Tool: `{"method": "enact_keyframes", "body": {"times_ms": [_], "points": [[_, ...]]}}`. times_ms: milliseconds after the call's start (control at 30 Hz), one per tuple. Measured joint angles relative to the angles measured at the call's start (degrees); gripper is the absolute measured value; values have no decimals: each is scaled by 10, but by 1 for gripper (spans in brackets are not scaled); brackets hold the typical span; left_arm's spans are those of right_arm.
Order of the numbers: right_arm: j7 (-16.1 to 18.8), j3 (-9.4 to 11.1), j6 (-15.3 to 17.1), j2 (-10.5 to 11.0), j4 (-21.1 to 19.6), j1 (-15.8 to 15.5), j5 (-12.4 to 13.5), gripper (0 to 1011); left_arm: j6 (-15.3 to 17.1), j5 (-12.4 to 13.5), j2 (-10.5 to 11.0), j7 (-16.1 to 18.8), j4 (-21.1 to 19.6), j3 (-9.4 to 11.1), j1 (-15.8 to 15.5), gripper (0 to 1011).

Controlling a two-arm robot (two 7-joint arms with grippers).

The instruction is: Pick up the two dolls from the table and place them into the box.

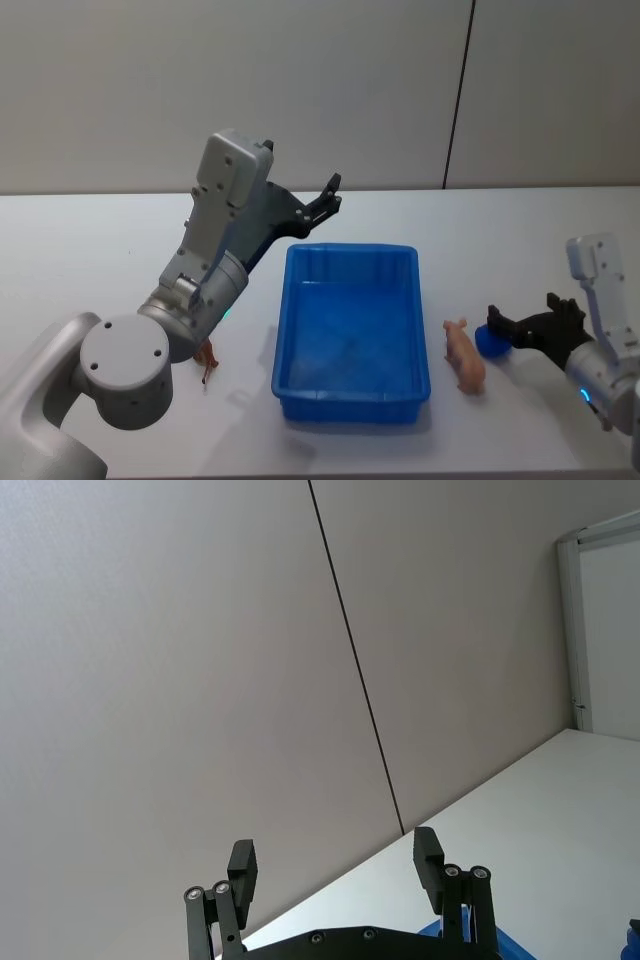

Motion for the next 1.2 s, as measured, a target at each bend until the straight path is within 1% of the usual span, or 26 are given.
{"method": "enact_keyframes", "body": {"times_ms": [300, 633, 700, 800, 833, 867, 933, 967, 1000, 1100, 1167, 1200], "points": [[17, -5, -18, -11, 47, 21, -9, 1001, 0, 0, 0, 0, 0, 0, 0, 1000], [30, -10, -33, -20, 85, 37, -16, 997, 0, 0, 0, 0, 0, 0, 0, 1000], [31, -10, -34, -21, 90, 40, -17, 967, 0, 0, 0, 0, 0, 0, 0, 1000], [34, -11, -38, -23, 101, 44, -18, 881, 0, 0, 0, 0, 0, 0, 0, 1000], [35, -11, -39, -24, 103, 45, -18, 881, 0, 0, 0, 0, 0, 0, 0, 1000], [35, -11, -39, -24, 104, 45, -18, 831, 0, 0, 0, 0, 0, 0, 0, 1000], [36, -12, -41, -25, 107, 47, -19, 796, 0, 0, 0, 0, 0, 0, 0, 1000], [37, -12, -42, -26, 110, 48, -19, 743, 0, 0, 0, 0, 0, 0, 0, 1000], [38, -12, -43, -26, 111, 48, -20, 743, 0, 0, 0, 0, 0, 0, 0, 1000], [39, -12, -46, -27, 115, 50, -21, 642, 0, 0, 0, 0, 0, 0, 0, 1000], [40, -12, -48, -27, 115, 50, -22, 546, 0, 0, 0, 0, 0, 0, 0, 1000], [40, -13, -49, -27, 115, 50, -23, 546, 0, 0, 0, 0, 0, 0, 0, 1000]]}}
